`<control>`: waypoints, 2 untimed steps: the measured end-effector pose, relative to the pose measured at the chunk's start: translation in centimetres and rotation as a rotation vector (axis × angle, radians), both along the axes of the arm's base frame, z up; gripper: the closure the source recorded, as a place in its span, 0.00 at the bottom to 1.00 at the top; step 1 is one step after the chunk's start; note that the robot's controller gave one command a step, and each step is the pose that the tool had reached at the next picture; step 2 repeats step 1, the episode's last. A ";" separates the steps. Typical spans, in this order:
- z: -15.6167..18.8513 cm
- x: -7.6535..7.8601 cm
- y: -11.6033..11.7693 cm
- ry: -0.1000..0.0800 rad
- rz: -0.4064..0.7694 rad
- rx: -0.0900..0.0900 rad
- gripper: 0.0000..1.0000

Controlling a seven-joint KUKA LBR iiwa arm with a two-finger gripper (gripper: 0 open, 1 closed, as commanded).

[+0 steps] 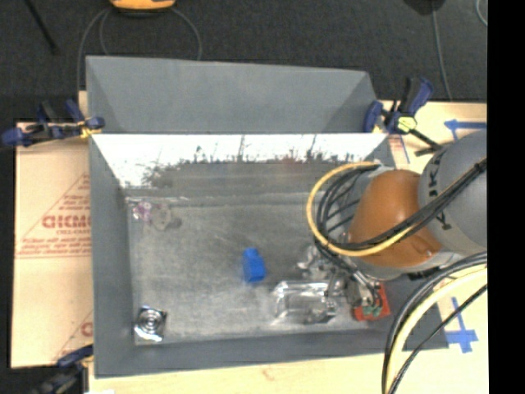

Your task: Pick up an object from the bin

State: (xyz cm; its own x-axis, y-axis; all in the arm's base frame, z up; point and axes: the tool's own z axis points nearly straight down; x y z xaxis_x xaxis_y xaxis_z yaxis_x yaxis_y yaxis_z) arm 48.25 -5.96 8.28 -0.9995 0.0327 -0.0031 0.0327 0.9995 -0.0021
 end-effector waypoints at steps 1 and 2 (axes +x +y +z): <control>19.4 2.8 -5.0 -0.007 0.001 -0.002 1.00; 19.4 2.8 -5.0 -0.007 0.001 -0.002 1.00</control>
Offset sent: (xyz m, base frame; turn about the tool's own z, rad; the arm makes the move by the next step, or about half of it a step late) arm 0.0258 -0.0472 0.1895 -0.0044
